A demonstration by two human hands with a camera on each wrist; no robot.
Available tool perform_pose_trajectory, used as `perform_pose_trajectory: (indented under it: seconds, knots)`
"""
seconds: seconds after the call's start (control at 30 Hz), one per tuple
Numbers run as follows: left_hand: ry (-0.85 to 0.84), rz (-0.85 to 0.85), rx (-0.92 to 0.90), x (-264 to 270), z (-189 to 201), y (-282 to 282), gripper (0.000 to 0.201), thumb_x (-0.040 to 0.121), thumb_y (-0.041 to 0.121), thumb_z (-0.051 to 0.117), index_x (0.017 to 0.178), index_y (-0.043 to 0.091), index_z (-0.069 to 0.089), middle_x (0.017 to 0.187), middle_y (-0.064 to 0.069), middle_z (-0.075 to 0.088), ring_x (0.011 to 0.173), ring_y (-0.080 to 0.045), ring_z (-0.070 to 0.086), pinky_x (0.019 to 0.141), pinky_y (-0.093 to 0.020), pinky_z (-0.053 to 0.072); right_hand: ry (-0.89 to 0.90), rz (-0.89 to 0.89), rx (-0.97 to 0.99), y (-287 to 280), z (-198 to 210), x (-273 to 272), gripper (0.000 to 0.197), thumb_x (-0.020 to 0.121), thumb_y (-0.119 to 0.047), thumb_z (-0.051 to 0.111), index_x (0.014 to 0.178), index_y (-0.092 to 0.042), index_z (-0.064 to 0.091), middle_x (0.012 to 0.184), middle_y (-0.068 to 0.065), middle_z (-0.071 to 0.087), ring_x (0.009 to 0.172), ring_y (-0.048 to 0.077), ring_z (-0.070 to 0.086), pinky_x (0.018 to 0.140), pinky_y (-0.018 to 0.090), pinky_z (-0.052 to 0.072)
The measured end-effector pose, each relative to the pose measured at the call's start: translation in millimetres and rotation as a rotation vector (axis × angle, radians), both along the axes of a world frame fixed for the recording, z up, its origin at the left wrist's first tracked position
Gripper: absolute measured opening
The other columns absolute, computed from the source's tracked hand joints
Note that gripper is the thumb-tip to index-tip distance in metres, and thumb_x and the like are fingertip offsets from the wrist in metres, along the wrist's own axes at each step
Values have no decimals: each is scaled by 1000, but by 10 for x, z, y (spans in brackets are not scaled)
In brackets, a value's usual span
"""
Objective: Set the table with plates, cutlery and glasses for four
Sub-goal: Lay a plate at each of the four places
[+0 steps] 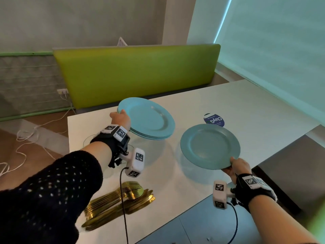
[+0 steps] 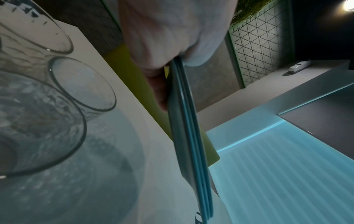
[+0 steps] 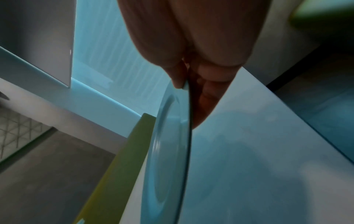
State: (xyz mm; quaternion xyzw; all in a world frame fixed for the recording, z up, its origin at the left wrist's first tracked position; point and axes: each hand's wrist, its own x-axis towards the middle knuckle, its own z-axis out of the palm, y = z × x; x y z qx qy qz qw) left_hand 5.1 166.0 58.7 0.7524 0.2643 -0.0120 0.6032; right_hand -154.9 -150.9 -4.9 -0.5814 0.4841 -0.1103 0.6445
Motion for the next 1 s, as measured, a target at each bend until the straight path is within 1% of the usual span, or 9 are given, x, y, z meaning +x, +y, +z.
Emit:
perform_pose_trajectory:
  seconds: [0.03, 0.07, 0.17, 0.3, 0.4, 0.5, 0.67, 0.87, 1.0]
  knots:
    - [4, 0, 7, 2, -17, 26, 46, 102, 27, 32, 139, 0, 29, 142, -23, 42, 128, -36, 46, 102, -40, 37, 33, 13, -13, 23, -83, -17, 21, 98, -4, 39, 80, 0, 50, 124, 36, 52, 95, 39, 55, 93, 61, 45]
    - [9, -2, 13, 2, -37, 45, 46, 102, 27, 32, 139, 0, 29, 142, -23, 42, 128, -36, 46, 102, -40, 37, 57, 21, -17, 67, -151, -30, 22, 98, -4, 40, 79, 0, 50, 121, 35, 54, 93, 39, 55, 93, 61, 45]
    - [20, -7, 8, -19, -101, 74, 46, 102, 27, 33, 139, 0, 29, 142, -22, 43, 127, -35, 46, 101, -39, 38, 67, -9, 22, 172, -319, -61, 23, 99, -3, 38, 110, 14, 49, 109, 27, 54, 94, 39, 53, 95, 61, 43]
    - [20, -33, 4, -44, -168, 85, 46, 101, 27, 35, 138, 1, 32, 140, -21, 45, 127, -34, 47, 100, -37, 38, 80, -53, 49, 278, -462, -111, 29, 100, -4, 37, 123, 12, 44, 127, 34, 49, 114, 48, 52, 96, 61, 43]
    - [-6, -53, 0, -43, -197, 92, 44, 100, 27, 37, 136, 1, 37, 136, -21, 50, 122, -34, 51, 97, -37, 42, 91, -109, 76, 305, -547, -164, 34, 100, -5, 37, 130, 10, 40, 132, 33, 47, 119, 48, 49, 97, 59, 42]
    - [-24, -80, -2, -35, -207, 119, 45, 99, 26, 37, 135, -1, 40, 134, -21, 52, 120, -34, 53, 96, -36, 42, 120, -113, 107, 293, -600, -220, 38, 99, -6, 40, 134, 8, 38, 137, 29, 44, 123, 44, 48, 99, 51, 45]
    - [-22, -94, -32, -17, -202, 179, 46, 99, 29, 38, 134, 1, 41, 132, -18, 54, 118, -34, 55, 96, -37, 44, 161, -147, 124, 253, -604, -219, 45, 91, -11, 59, 128, 10, 46, 127, 28, 55, 111, 42, 58, 91, 48, 51]
    - [-30, -91, -13, -31, -183, 192, 47, 100, 29, 37, 137, 1, 38, 135, -18, 51, 121, -33, 52, 96, -35, 43, 237, -62, 70, 259, -591, -205, 46, 90, -13, 60, 127, 10, 46, 116, 27, 57, 107, 44, 60, 91, 54, 50]
    - [-29, -95, -56, -13, -232, 197, 47, 98, 32, 38, 135, 3, 40, 131, -17, 54, 116, -34, 56, 97, -39, 46, 322, 6, -49, 83, -866, -158, 49, 81, -20, 66, 119, 8, 54, 100, 21, 63, 97, 43, 63, 91, 53, 51]
